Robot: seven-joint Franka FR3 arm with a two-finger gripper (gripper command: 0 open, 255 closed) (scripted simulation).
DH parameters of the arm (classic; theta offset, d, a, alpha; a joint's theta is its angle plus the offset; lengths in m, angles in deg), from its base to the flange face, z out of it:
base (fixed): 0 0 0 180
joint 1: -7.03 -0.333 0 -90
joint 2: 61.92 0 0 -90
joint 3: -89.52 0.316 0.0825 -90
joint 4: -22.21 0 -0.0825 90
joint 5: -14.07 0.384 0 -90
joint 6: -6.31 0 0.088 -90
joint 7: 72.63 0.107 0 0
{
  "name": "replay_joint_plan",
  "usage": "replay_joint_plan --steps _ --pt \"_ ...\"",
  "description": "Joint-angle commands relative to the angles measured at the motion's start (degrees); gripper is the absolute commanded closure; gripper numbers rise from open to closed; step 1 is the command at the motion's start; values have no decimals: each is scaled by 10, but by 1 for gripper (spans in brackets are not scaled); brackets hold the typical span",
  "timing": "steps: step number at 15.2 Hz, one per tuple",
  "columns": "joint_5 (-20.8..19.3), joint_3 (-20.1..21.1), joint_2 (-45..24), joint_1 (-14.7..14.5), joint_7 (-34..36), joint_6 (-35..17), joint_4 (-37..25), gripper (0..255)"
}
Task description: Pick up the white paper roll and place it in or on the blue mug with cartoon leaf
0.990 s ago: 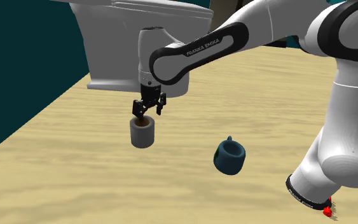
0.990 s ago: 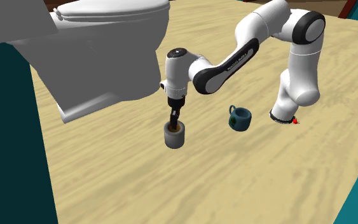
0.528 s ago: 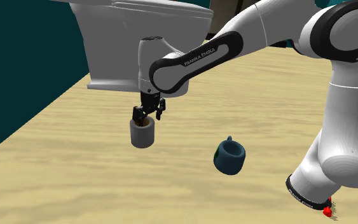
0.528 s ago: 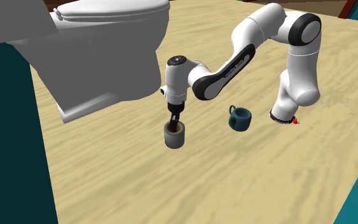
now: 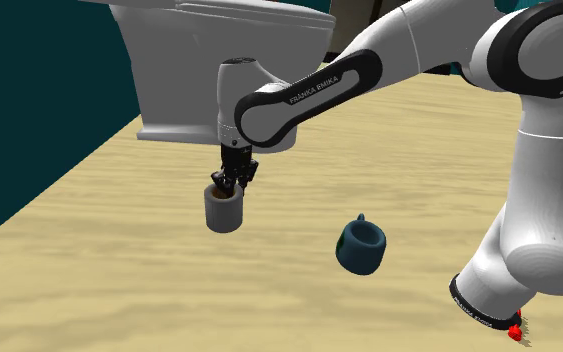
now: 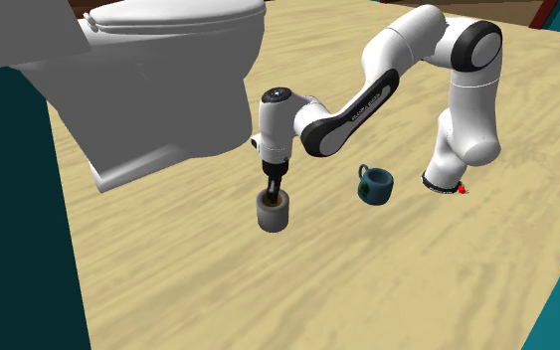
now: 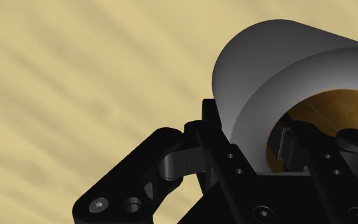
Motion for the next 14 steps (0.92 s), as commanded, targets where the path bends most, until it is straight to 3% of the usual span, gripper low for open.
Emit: replay_joint_plan --steps 1,8,14 --pt "0 0 0 0 0 0 0 255" --pt "0 0 0 0 0 0 0 255" --pt "10 4 21 3 -7 39 -20 255"
